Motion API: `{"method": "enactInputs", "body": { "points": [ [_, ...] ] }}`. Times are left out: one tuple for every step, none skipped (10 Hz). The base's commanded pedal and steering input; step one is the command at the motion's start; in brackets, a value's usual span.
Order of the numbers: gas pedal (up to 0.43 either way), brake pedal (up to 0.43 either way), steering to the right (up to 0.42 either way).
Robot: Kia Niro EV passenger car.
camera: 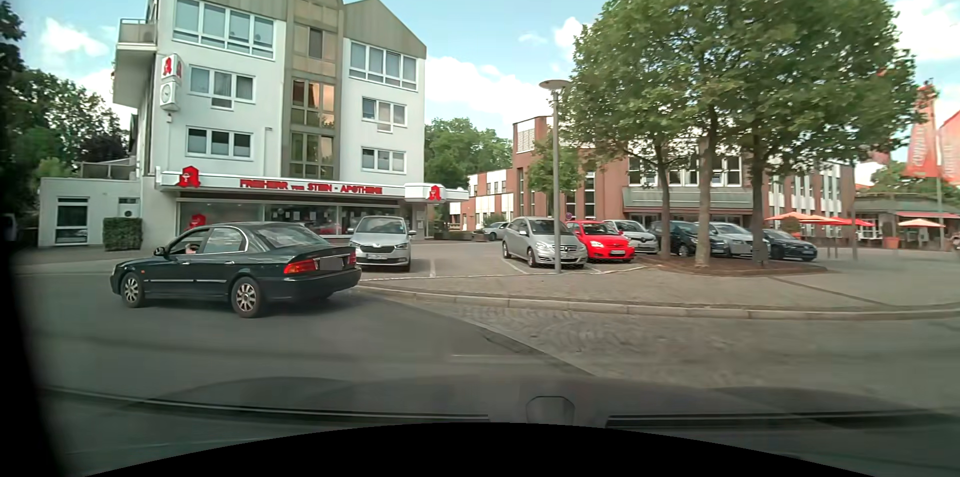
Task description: Follow the waypoints while adhering to traffic rules and regulations
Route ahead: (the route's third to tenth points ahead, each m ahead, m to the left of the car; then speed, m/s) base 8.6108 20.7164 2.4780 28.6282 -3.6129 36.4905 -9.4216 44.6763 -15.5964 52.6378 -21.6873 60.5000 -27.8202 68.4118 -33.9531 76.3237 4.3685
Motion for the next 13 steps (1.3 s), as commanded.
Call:
{"method": "enactInputs", "body": {
  "points": [
    [0.177,0.006,-0.447],
    [0.177,0.006,-0.447],
    [0.150,0.006,-0.447],
    [0.150,0.006,-0.446],
    [0.110,0.006,-0.445],
    [0.087,0.006,-0.445],
    [0.087,0.006,-0.444],
    [0.087,0.006,-0.442],
    [0.098,0.006,-0.438],
    [0.098,0.006,-0.432],
    [0.098,0.006,-0.423],
    [0.098,0.006,-0.419],
    [0.098,0.006,-0.416]
  ]
}}
